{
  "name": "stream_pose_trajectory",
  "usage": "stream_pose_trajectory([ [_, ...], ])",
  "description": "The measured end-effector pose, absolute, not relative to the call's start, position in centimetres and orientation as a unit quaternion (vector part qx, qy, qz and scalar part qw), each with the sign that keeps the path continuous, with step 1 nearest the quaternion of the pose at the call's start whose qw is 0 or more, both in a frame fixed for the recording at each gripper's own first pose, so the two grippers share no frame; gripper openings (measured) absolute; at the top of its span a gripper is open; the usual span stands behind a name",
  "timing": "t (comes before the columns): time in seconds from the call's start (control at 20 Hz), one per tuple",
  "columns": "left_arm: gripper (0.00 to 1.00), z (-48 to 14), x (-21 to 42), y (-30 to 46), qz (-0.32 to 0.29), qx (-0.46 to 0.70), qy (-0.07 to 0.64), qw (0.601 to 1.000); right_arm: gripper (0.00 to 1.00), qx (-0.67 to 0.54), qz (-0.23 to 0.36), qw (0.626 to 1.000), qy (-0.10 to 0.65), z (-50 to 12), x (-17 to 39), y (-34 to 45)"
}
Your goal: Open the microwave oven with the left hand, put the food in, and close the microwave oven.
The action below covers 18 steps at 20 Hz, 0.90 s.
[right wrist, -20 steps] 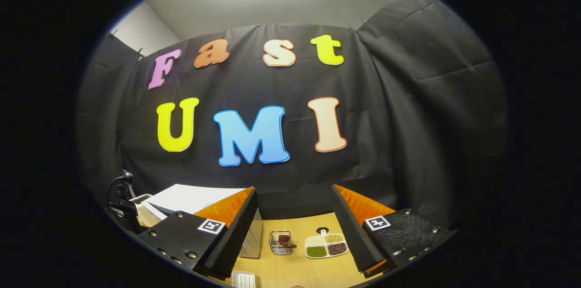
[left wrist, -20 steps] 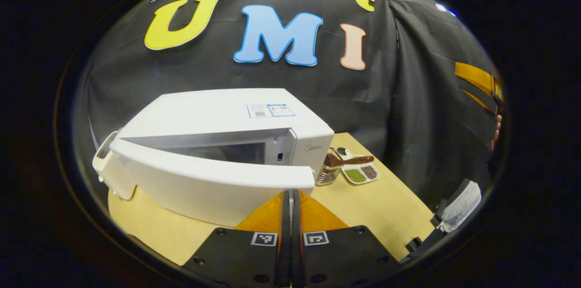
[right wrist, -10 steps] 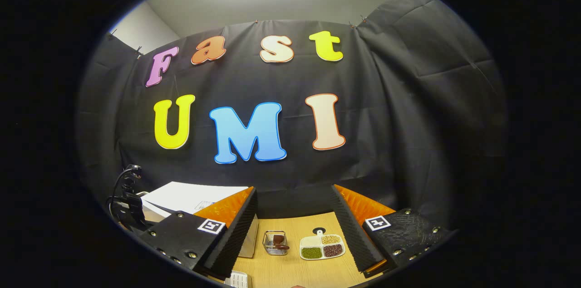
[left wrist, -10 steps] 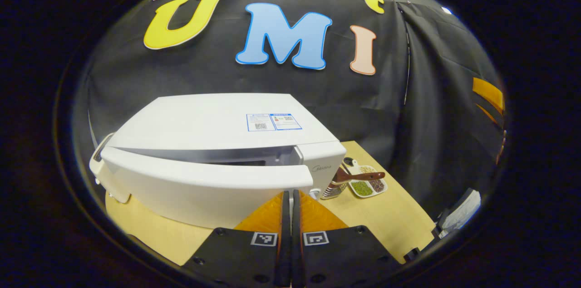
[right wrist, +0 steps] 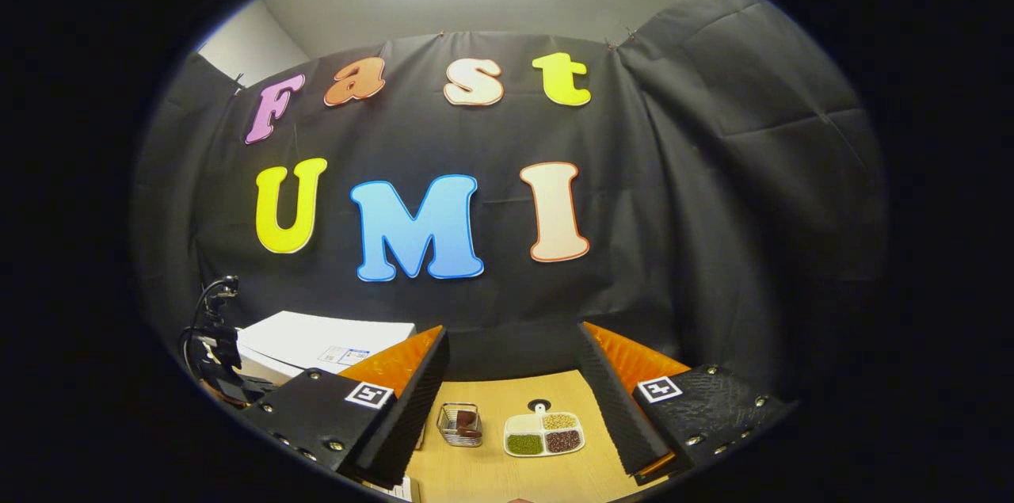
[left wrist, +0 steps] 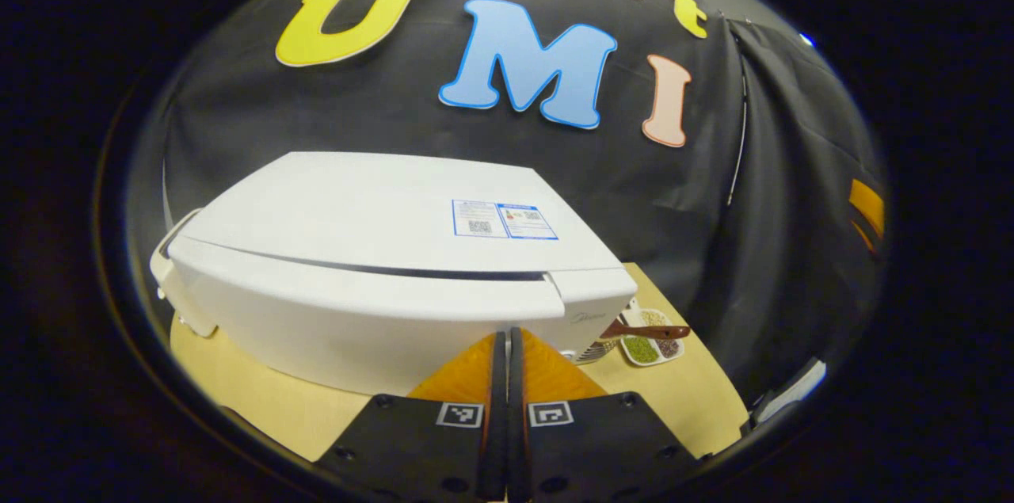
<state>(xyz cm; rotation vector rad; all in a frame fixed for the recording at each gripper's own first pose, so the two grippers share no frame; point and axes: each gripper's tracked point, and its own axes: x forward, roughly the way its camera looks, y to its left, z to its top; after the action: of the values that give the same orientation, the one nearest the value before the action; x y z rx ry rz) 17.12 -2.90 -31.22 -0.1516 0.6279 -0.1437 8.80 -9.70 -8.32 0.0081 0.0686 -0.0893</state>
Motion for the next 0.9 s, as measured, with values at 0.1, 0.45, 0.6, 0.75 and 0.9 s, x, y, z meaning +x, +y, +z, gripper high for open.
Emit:
stream_pose_trajectory([
  [0.1, 0.07, -31.3, 17.5, -2.8, -0.067, -0.069, 0.305, 0.948, 0.96, 0.004, -0.043, 0.998, 0.038, -8.7, 9.1, -9.6],
  [0.45, 0.07, -31.7, 18.1, -2.9, -0.069, -0.063, 0.308, 0.947, 0.96, 0.006, -0.044, 0.998, 0.043, -9.1, 9.2, -10.1],
  [0.6, 0.07, -31.5, 18.0, -2.7, -0.065, -0.056, 0.306, 0.948, 0.96, 0.007, -0.03, 0.999, 0.042, -9.0, 9.4, -9.4],
  [0.75, 0.07, -27.6, 17.7, -2.3, -0.049, -0.044, 0.267, 0.961, 0.96, 0.009, -0.01, 0.999, 0.038, -8.5, 9.4, -8.2],
  [0.9, 0.07, -20.4, 15.5, -1.1, -0.039, -0.02, 0.21, 0.977, 0.96, 0.015, 0.016, 0.999, 0.033, -7.5, 9.1, -6.2],
])
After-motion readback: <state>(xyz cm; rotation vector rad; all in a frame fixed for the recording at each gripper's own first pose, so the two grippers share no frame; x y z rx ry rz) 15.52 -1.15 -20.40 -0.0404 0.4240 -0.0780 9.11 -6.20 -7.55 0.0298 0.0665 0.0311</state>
